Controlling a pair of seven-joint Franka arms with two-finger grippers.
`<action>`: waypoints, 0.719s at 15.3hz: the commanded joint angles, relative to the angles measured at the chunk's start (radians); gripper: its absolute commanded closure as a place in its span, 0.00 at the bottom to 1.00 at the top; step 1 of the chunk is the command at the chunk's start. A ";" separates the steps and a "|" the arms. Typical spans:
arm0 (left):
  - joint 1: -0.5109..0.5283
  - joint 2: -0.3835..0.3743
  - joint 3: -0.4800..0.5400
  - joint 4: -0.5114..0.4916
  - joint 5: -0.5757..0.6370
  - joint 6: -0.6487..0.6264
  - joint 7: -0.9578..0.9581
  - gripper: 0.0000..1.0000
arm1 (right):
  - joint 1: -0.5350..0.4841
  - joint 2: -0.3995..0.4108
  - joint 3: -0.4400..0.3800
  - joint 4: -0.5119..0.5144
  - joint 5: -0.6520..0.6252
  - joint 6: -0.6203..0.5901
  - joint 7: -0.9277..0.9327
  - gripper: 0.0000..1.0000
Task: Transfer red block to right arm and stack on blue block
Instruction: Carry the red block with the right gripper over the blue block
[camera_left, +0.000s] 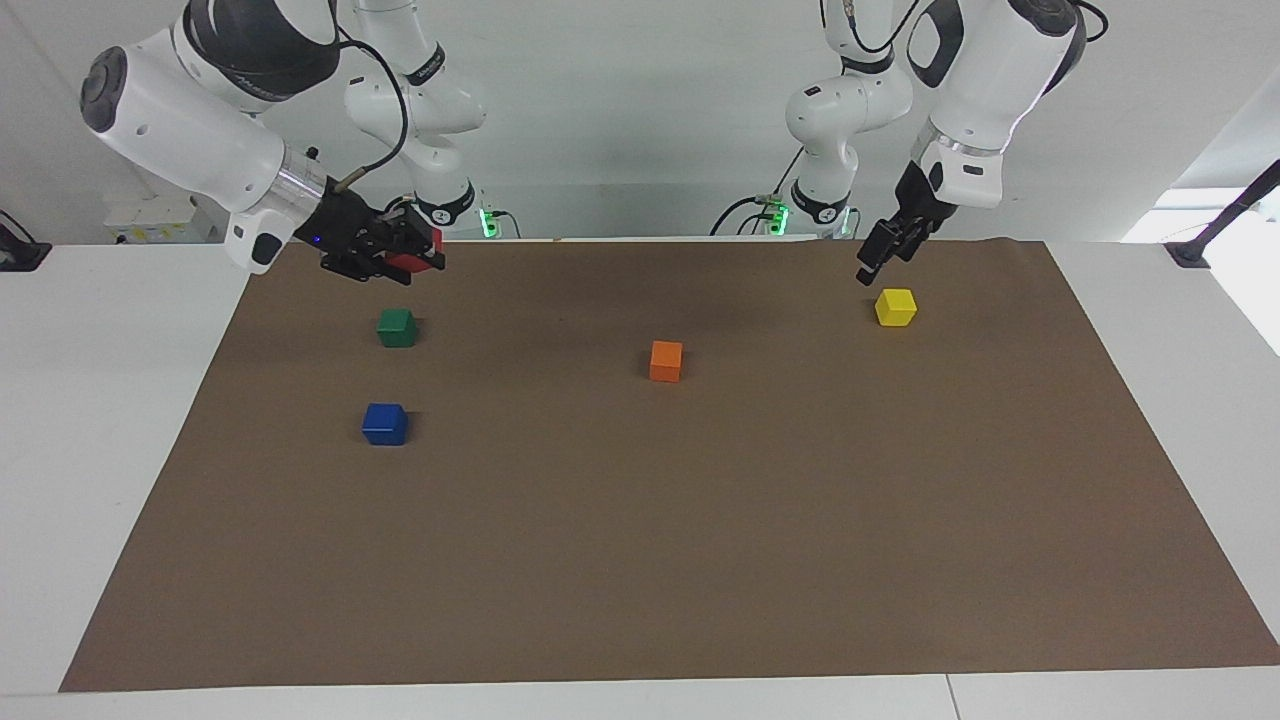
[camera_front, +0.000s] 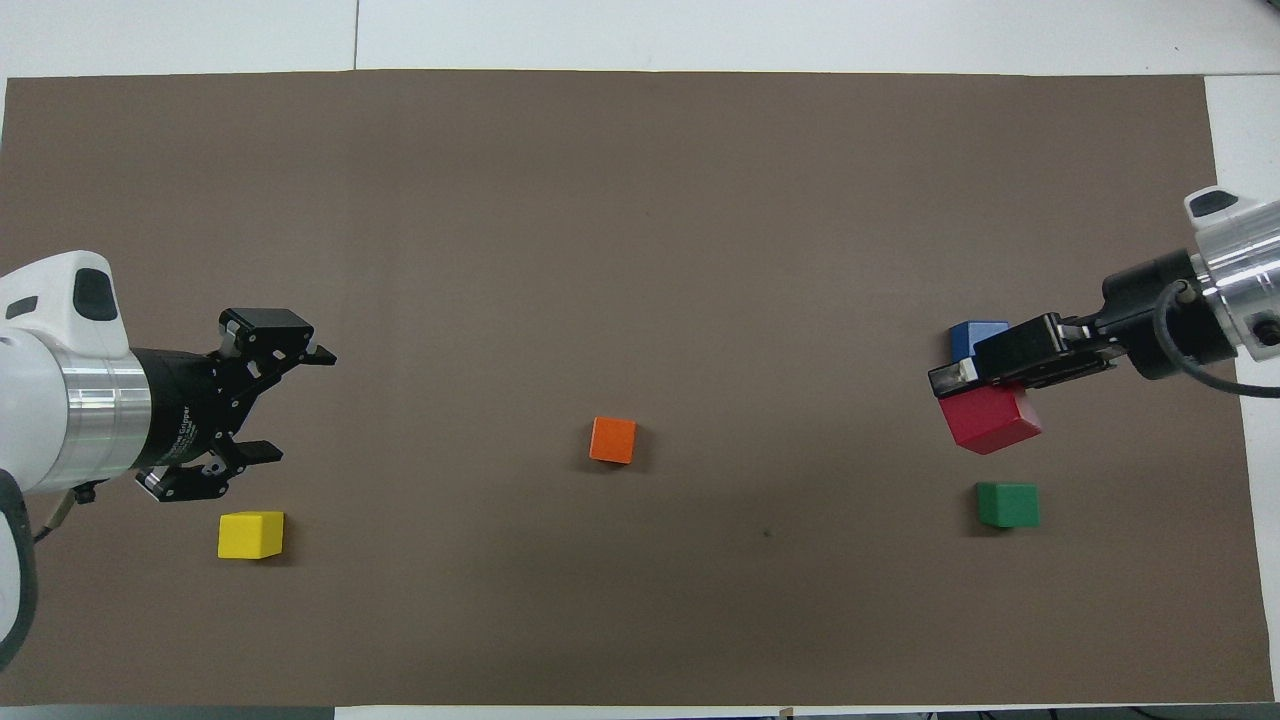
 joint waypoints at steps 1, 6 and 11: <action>0.004 0.066 -0.007 0.013 0.109 0.022 0.128 0.00 | 0.048 -0.001 0.010 -0.044 -0.206 0.136 0.049 1.00; -0.002 0.144 -0.009 0.070 0.203 0.024 0.219 0.00 | 0.051 0.017 0.012 -0.184 -0.348 0.403 0.072 1.00; -0.007 0.132 -0.012 0.047 0.200 0.028 0.234 0.00 | 0.047 0.054 0.012 -0.305 -0.420 0.634 0.100 1.00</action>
